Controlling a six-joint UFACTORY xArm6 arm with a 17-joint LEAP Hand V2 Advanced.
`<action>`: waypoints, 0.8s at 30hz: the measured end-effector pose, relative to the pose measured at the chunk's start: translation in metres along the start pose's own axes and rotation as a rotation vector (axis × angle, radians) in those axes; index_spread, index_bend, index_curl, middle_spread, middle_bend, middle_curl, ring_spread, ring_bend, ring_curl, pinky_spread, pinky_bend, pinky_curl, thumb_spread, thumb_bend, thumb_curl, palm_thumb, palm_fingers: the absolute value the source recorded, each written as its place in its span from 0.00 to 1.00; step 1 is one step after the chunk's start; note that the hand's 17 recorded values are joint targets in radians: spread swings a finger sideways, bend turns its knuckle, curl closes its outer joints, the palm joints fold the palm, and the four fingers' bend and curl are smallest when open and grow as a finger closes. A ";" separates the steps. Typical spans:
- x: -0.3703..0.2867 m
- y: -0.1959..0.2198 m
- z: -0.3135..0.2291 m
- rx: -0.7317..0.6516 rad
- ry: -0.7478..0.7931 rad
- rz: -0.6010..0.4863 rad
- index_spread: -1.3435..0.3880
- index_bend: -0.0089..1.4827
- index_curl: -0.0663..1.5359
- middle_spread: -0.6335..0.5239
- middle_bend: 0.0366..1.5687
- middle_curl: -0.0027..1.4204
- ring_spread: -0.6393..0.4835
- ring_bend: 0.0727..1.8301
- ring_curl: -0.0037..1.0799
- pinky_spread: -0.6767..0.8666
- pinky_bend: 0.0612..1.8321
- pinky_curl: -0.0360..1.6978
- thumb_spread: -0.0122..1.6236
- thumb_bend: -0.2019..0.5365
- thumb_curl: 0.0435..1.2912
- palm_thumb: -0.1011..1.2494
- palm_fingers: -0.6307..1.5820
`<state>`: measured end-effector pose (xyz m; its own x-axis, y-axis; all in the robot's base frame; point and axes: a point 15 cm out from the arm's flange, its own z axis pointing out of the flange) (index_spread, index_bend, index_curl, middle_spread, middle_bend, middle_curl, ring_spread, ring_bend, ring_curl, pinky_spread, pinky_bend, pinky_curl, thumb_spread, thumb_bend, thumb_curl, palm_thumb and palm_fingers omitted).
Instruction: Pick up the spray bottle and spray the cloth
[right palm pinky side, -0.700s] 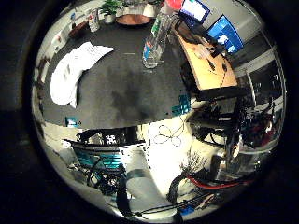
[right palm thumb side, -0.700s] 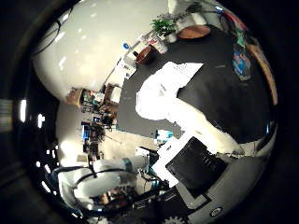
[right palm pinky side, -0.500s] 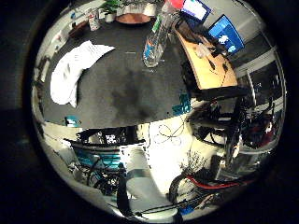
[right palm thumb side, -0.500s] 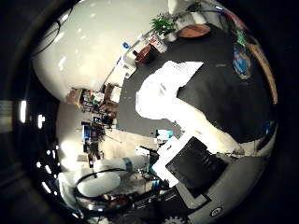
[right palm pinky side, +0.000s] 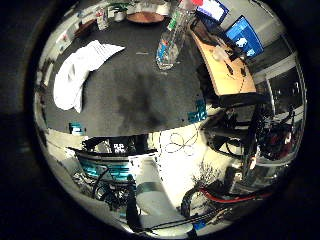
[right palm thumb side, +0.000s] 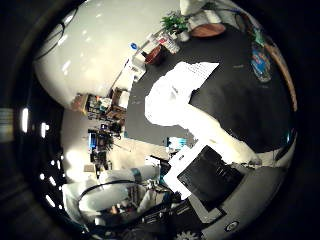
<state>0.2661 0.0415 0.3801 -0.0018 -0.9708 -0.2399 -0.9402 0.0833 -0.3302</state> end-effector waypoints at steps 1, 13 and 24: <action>-0.002 -0.001 -0.002 0.004 -0.001 -0.005 0.49 0.13 0.25 0.50 0.10 0.20 0.75 0.17 0.17 0.84 0.34 0.08 0.62 0.24 0.34 0.59 0.49; -0.022 -0.056 -0.073 0.225 -0.008 -0.055 0.50 0.12 0.22 0.51 0.11 0.21 0.75 0.20 0.17 0.84 0.41 0.08 0.61 0.23 0.33 0.52 0.48; 0.048 -0.088 -0.119 0.402 0.110 0.151 0.53 0.13 0.23 0.60 0.10 0.21 0.80 0.18 0.16 0.85 0.45 0.08 0.61 0.24 0.31 0.50 0.42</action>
<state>0.3079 -0.0388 0.5062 -0.1855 -0.9573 -0.2216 -0.7195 0.2859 -0.6329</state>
